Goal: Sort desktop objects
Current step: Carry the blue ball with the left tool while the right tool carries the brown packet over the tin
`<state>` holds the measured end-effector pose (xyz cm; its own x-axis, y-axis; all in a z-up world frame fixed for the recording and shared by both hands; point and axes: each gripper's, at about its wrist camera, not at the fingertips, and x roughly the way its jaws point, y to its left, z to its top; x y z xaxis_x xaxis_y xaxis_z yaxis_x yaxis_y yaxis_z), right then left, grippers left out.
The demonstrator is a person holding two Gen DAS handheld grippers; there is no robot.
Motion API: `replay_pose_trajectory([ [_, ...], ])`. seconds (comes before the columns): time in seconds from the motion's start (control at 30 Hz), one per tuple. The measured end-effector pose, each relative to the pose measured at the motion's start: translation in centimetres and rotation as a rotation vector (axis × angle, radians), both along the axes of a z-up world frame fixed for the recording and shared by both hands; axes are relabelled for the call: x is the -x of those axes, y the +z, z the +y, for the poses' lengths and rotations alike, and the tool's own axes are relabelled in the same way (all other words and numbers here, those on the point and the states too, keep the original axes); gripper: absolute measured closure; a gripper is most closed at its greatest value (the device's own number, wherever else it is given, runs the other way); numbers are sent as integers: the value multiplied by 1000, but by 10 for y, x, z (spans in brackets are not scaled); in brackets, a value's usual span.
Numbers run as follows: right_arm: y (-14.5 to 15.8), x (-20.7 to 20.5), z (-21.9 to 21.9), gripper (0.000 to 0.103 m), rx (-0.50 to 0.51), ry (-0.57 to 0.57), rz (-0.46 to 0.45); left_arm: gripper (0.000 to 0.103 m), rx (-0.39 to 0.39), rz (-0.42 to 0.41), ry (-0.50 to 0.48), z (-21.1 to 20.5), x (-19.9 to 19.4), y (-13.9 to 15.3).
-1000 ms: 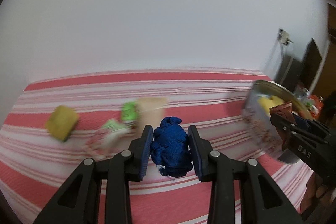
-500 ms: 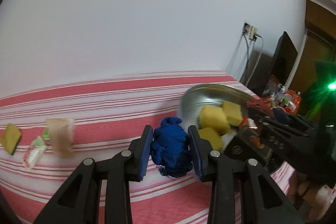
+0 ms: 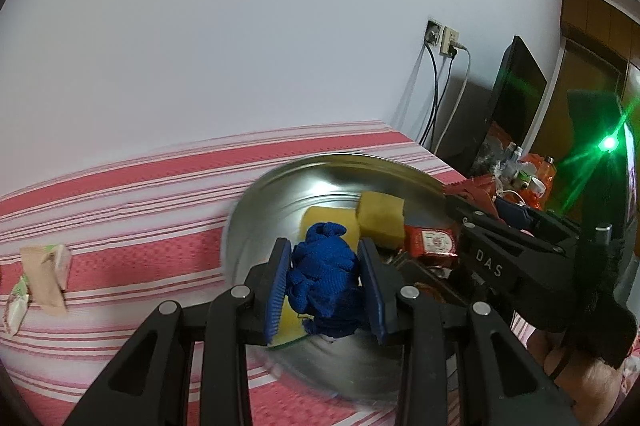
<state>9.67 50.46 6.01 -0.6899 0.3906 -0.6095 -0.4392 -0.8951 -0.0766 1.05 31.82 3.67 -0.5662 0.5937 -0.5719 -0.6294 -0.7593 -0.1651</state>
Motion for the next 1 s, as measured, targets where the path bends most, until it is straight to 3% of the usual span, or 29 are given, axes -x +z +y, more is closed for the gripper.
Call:
replay_pose_trajectory([
  [0.5,-9,20,21,64,15,6,-50,66,37,-35,-17,35,4,-11],
  [1.0,-16,25,23,64,19,18,-65,66,44,-36,-5,41,7,-17],
])
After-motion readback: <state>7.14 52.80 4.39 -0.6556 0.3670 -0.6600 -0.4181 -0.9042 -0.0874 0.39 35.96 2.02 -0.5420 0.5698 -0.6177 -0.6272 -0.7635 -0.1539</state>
